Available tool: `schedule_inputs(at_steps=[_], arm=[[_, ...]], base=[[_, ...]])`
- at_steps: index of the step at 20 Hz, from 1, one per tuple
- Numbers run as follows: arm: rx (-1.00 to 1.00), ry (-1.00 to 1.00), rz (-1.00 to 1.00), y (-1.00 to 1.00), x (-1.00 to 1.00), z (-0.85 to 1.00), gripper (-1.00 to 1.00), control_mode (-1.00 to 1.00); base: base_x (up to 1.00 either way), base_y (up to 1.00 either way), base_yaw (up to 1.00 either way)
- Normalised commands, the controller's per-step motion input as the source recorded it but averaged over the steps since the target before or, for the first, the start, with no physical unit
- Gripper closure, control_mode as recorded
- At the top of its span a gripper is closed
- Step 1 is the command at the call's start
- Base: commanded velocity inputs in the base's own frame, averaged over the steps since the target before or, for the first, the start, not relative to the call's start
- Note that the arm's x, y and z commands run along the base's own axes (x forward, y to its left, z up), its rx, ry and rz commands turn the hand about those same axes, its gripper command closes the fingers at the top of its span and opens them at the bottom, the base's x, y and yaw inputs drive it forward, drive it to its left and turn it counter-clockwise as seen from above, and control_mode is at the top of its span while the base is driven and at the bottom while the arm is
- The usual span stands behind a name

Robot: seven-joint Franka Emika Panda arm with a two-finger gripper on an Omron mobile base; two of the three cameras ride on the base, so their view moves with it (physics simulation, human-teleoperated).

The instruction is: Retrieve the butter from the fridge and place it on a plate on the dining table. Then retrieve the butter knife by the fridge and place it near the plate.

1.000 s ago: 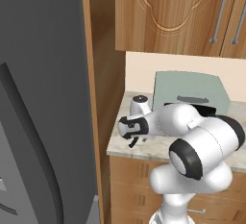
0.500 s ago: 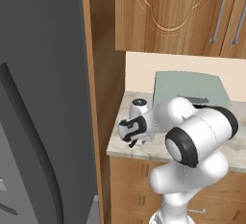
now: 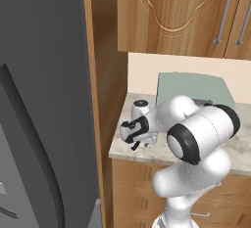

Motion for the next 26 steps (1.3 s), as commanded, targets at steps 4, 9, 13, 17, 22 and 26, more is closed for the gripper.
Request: schedule_inputs(at_steps=[4,9,13,17,22,26], arm=[[0.02,0.0,0.0,0.0,0.0,-0.15,1.0,-1.0],[0.02,0.0,0.0,0.0,0.0,-0.14,1.0,-1.0],[0.03,0.0,0.0,0.0,0.0,-0.21,1.0,-1.0],[0.01,0.0,0.0,0.0,0.01,-0.28,1.0,-1.0],[0.0,0.04,0.0,0.0,0.14,-0.15,1.0,-1.0],[0.0,0.07,0.0,0.0,0.13,0.0,1.0,-1.0]], base=[[0.0,0.0,0.0],[0.0,0.0,0.0],[0.0,0.0,0.0],[0.0,0.0,0.0],[0.0,0.0,0.0],[0.0,0.0,0.0]])
